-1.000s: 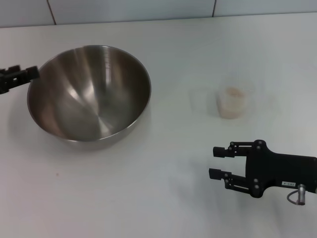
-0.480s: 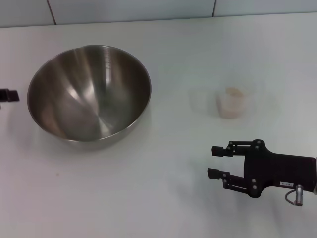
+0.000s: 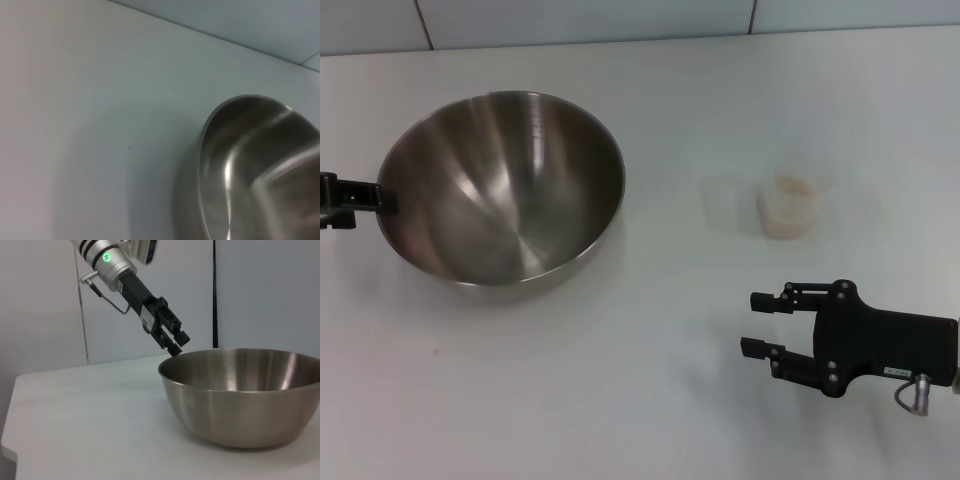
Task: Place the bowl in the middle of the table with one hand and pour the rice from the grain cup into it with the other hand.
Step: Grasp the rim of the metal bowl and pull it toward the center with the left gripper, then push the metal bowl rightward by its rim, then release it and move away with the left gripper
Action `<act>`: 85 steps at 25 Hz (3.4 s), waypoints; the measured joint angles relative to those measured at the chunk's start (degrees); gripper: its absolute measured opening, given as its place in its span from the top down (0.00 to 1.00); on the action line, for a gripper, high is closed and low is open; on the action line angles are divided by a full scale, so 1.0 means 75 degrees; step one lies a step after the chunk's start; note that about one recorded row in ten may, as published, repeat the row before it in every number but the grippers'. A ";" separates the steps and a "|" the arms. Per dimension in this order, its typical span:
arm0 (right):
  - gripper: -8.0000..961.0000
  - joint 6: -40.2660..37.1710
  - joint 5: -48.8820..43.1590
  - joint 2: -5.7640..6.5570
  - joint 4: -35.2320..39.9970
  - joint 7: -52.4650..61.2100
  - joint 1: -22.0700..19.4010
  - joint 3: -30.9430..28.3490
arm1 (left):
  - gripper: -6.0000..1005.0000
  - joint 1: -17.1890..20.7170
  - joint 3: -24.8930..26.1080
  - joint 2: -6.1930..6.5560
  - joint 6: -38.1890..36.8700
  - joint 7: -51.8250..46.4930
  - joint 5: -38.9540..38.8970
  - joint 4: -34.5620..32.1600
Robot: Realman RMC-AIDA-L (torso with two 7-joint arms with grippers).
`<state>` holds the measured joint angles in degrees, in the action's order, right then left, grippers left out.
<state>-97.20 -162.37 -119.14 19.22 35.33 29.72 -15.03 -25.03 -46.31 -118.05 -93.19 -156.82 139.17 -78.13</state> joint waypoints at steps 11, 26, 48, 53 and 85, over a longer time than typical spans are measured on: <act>0.49 -0.0026 0.0164 0.0006 -0.0009 -0.0024 -0.0007 0.0014 | 0.35 -0.0577 -0.0496 -0.0046 -0.0428 -0.0533 0.0828 -0.0187; 0.49 -0.0120 0.0232 0.0018 -0.0124 -0.0175 -0.0061 0.0000 | 0.35 -0.0915 -0.0840 -0.0068 -0.0243 -0.0571 0.1224 0.0311; 0.49 -0.0217 0.0405 0.0030 -0.0117 -0.0201 -0.0071 0.0024 | 0.72 -0.1409 -0.1278 -0.0057 0.0015 -0.0029 0.1866 0.1289; 0.49 -0.0215 0.0405 0.0030 -0.0104 -0.0201 -0.0047 0.0013 | 0.84 -0.1420 -0.1358 -0.0056 0.0086 0.0072 0.1847 0.1308; 0.49 -0.0142 0.0416 0.0019 -0.0114 -0.0200 0.0011 0.0014 | 0.98 -0.2088 -0.2507 -0.0093 -0.0145 0.0086 0.1678 0.0970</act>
<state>-98.26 -159.25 -118.99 18.37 33.83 29.80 -14.93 -40.69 -65.11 -118.75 -94.28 -156.17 151.76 -70.86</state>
